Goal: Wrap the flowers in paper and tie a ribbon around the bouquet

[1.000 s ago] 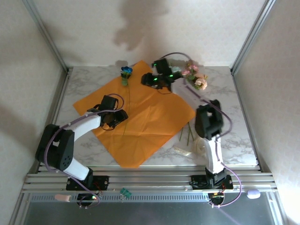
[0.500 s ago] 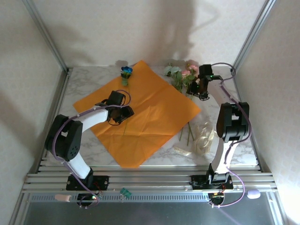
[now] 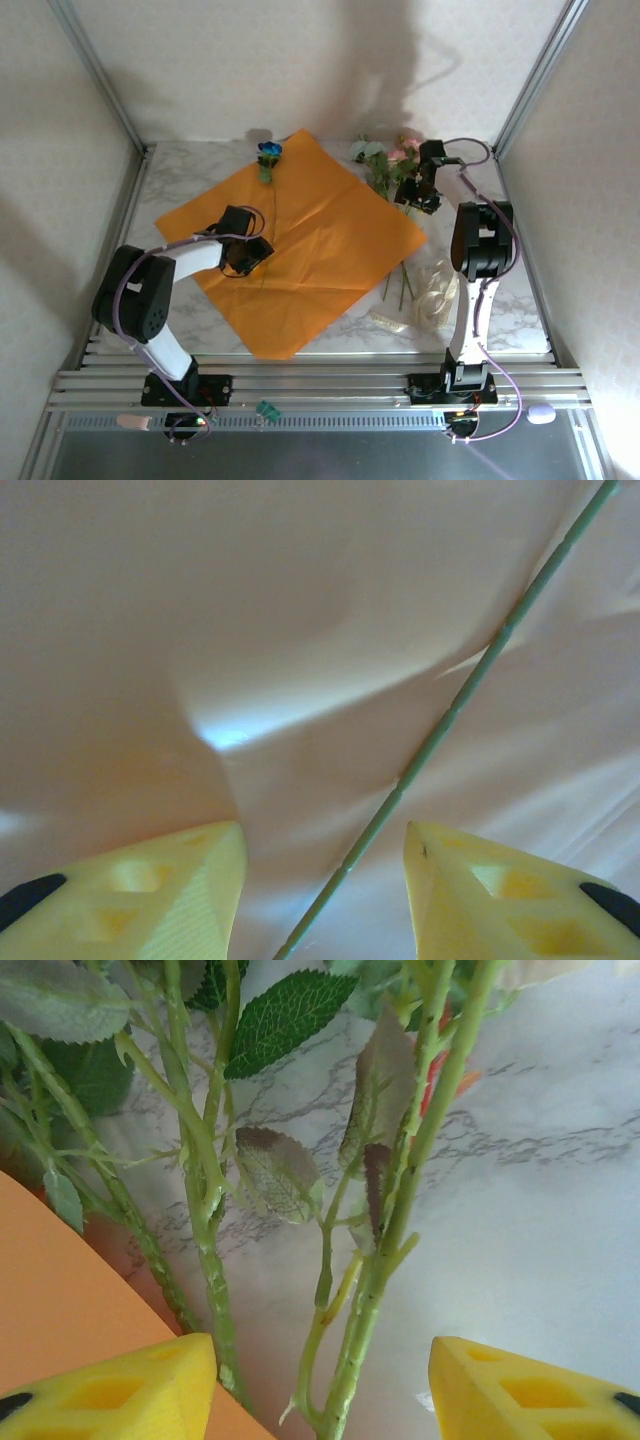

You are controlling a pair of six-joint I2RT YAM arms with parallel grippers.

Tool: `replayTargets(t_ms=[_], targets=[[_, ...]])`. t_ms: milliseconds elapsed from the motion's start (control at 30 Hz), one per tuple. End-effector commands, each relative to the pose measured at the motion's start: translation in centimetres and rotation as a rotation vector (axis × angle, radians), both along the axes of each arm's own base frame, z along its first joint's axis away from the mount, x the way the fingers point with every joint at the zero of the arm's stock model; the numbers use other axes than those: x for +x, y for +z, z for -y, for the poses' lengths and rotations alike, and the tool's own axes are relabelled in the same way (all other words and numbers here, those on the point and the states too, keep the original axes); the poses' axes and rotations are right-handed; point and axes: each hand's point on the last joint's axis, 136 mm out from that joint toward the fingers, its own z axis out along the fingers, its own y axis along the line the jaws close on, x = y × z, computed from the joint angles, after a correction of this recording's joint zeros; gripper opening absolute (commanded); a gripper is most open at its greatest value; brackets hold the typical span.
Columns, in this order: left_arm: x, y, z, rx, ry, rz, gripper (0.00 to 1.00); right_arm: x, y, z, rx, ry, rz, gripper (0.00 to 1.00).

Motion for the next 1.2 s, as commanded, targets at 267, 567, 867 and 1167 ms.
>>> replayTargets(t_ms=[267,567,867,1167], targets=[[-3.5,-2.9,-3.4,-0.004,0.136,-0.118,0.45,-0.1,-1.0,-2.6,0.021,0.038,-0.045,0.57],[-3.0,-2.6,-2.9,-0.044,0.151,-0.098,0.44,-0.7,-2.4,-2.0,-0.018,0.021,-0.093,0.48],[-2.6,-2.3,-2.5,-0.050,0.138,-0.095,0.43,-0.2,-1.5,-0.9,-0.077,0.005,-0.042,0.16],[-2.4,-2.2,-1.8,-0.059,0.123,-0.095,0.42,0.5,3.0,3.5,-0.253,-0.056,0.085,0.00]])
